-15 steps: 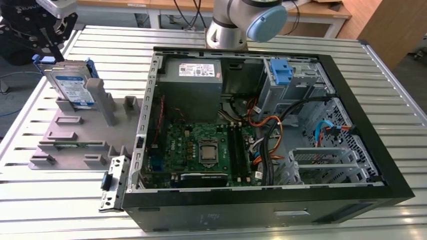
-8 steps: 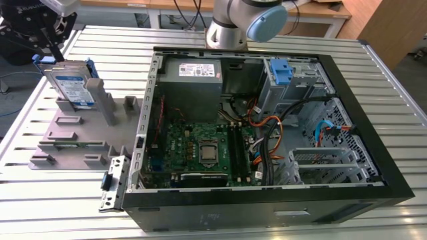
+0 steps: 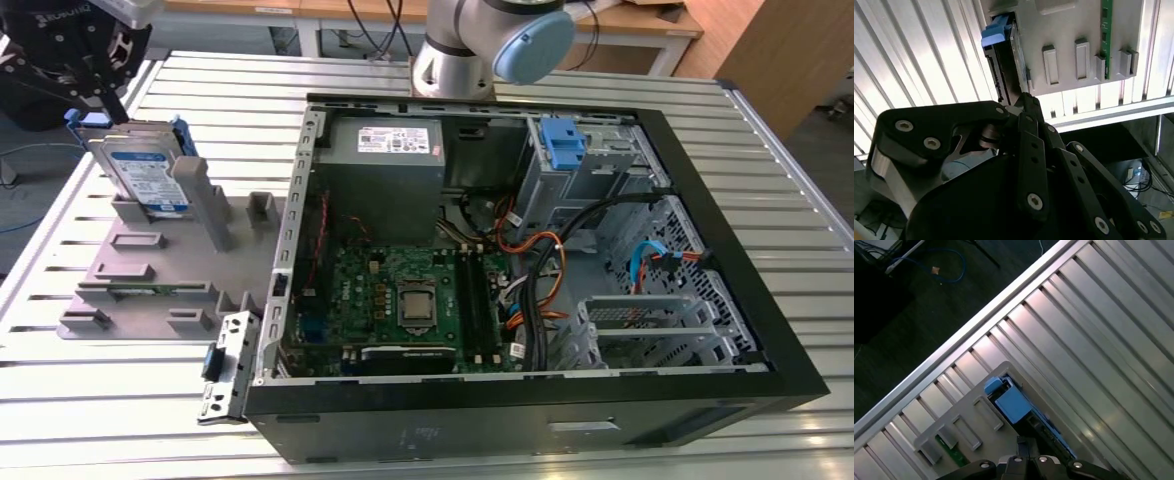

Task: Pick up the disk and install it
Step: 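Pick up the disk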

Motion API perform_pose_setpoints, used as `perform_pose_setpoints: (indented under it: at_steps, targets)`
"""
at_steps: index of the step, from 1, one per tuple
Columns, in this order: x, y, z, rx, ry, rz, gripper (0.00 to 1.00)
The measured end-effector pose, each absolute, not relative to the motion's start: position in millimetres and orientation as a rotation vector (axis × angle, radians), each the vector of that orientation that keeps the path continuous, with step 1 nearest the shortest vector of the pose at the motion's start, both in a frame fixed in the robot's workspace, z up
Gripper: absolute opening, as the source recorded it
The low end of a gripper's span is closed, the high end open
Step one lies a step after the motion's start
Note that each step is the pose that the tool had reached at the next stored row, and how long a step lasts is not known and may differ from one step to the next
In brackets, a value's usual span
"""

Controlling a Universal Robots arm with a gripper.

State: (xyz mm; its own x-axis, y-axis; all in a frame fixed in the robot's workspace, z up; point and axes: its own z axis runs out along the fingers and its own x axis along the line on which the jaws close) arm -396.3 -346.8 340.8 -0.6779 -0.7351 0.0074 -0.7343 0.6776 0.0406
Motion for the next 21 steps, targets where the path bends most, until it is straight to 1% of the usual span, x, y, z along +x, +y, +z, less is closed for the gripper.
perform_pose_setpoints:
  at_steps: [21]
  targets:
    - [-396.3, -346.8, 340.8, 1.743, -2.579, -0.046, 0.11]
